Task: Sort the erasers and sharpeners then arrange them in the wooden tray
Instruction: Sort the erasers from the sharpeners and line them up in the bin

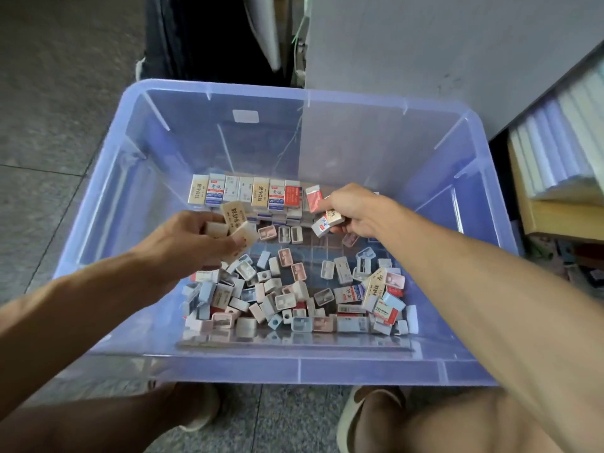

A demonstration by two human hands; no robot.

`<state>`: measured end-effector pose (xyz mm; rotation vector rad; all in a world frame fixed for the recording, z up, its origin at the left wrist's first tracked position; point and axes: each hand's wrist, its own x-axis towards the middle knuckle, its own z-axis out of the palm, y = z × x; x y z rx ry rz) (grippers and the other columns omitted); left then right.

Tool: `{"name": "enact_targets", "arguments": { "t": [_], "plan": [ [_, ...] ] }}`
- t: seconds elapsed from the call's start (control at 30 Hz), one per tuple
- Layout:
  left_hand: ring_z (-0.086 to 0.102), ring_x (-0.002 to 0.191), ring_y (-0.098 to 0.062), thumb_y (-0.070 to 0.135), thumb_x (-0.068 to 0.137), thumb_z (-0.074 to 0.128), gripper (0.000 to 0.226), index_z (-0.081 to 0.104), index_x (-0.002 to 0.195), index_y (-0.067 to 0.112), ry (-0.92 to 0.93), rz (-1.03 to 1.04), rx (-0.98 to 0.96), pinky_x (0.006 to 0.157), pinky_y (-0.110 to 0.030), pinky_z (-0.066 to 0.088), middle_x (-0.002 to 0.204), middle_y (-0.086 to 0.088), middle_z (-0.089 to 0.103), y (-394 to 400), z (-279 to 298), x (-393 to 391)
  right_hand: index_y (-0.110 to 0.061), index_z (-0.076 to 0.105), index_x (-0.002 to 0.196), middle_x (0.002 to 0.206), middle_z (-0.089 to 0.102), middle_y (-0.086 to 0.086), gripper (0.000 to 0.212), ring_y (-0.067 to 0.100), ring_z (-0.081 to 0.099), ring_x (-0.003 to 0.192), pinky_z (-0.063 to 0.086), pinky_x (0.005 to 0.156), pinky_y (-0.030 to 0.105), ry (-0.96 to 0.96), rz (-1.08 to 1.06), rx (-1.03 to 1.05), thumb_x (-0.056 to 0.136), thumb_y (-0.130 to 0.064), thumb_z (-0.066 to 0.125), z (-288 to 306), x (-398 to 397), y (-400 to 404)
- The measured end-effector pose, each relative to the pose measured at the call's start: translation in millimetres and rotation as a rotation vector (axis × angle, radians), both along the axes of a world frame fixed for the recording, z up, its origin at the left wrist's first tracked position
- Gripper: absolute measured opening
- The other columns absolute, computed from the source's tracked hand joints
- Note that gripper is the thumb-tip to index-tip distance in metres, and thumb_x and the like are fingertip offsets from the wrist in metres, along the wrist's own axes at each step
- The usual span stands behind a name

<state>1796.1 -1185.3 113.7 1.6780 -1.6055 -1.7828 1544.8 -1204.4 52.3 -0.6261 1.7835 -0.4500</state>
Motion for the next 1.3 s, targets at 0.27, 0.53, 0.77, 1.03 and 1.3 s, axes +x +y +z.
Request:
{"name": "enact_targets", "arguments": {
  "t": [0.27, 0.53, 0.77, 1.03, 1.3],
  "plan": [
    [0.065, 0.083, -0.02, 0.011, 0.086, 0.071, 0.005, 0.071, 0.091, 0.008, 0.023, 0.074, 0.02, 0.083, -0.037, 0.053, 0.082, -0.005, 0.071, -5, 1, -7, -0.004, 0.068, 0.101, 0.083, 0.074, 0.012, 0.025, 0.021, 0.068, 0.07, 0.062, 0.076, 0.038, 0.118, -0.041, -0.061, 0.087, -0.023, 0.077, -16, 5, -9],
    [0.065, 0.084, -0.02, 0.013, 0.085, 0.072, 0.011, 0.07, 0.095, 0.008, -0.015, 0.05, 0.026, 0.088, -0.041, 0.054, 0.09, -0.007, 0.071, -6, 2, -14, 0.0, 0.067, 0.106, 0.096, 0.074, 0.015, 0.034, 0.03, 0.073, 0.089, 0.061, 0.081, 0.05, 0.085, -0.046, -0.065, 0.079, -0.011, 0.083, -7, -11, -2],
    [0.063, 0.084, -0.024, 0.012, 0.086, 0.073, 0.006, 0.07, 0.091, 0.008, -0.042, 0.043, 0.017, 0.092, -0.05, 0.052, 0.09, -0.012, 0.072, -5, 7, -11, 0.008, 0.065, 0.093, 0.101, 0.067, 0.028, 0.012, 0.031, 0.072, 0.078, 0.062, 0.075, 0.04, -0.163, -0.182, -0.101, 0.085, 0.017, 0.064, 24, -18, 7],
    [0.063, 0.075, -0.018, 0.014, 0.086, 0.073, 0.014, 0.069, 0.092, 0.002, -0.101, 0.099, 0.084, 0.075, -0.033, 0.055, 0.082, -0.009, 0.068, 2, 17, 5, 0.006, 0.057, 0.121, 0.112, 0.064, 0.021, 0.025, 0.023, 0.074, 0.065, 0.062, 0.061, 0.029, -0.245, -0.075, -0.095, 0.096, 0.006, 0.058, 28, 13, 8],
    [0.067, 0.081, -0.02, 0.018, 0.085, 0.075, 0.014, 0.071, 0.092, 0.007, -0.148, 0.122, 0.108, 0.089, -0.046, 0.056, 0.082, -0.008, 0.072, 24, 32, 26, -0.011, 0.063, 0.104, 0.086, 0.078, 0.006, 0.015, 0.013, 0.063, 0.047, 0.048, 0.046, 0.025, -0.123, 0.138, -0.187, 0.095, -0.023, 0.068, 18, 58, -11]
  ]
}}
